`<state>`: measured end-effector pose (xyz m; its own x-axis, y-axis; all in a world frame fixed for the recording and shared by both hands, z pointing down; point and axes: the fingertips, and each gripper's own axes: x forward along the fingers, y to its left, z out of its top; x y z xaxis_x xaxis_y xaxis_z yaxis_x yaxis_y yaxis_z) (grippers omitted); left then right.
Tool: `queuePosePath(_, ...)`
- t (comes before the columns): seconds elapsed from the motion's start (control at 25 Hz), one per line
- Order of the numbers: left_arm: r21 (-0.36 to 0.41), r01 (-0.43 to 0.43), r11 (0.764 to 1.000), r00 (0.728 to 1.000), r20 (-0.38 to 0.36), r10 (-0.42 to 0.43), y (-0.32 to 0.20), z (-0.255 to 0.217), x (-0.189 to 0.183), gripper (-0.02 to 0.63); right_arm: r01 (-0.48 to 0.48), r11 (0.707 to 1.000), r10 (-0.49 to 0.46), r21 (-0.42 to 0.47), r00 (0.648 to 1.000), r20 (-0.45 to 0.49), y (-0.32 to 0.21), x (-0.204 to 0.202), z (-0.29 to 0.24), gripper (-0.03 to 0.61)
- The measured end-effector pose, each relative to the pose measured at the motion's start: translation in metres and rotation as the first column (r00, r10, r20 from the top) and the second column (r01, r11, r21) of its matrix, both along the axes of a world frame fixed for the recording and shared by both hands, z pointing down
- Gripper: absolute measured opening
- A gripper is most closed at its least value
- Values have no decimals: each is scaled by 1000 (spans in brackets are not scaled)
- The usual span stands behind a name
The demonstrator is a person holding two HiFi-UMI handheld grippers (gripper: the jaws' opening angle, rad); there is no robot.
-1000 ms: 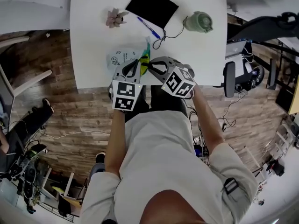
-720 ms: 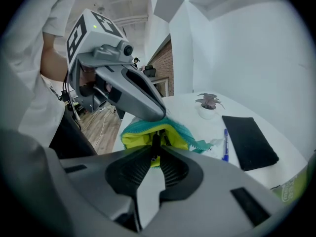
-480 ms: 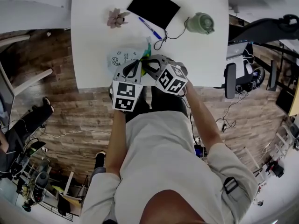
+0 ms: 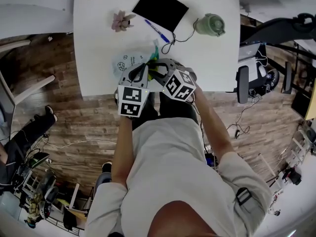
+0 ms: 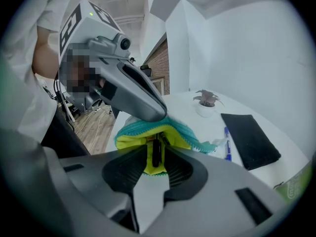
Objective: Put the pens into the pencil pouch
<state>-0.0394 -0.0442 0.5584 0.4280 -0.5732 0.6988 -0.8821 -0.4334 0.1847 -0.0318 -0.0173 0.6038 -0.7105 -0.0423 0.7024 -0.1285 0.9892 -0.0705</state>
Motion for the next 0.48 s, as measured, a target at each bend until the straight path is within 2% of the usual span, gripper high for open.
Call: queuePosePath(0.48,-2,-4,1000,1000,10,4,-9,4,-3,3,-95,995,95,25,995,26,-18,14,-17,121)
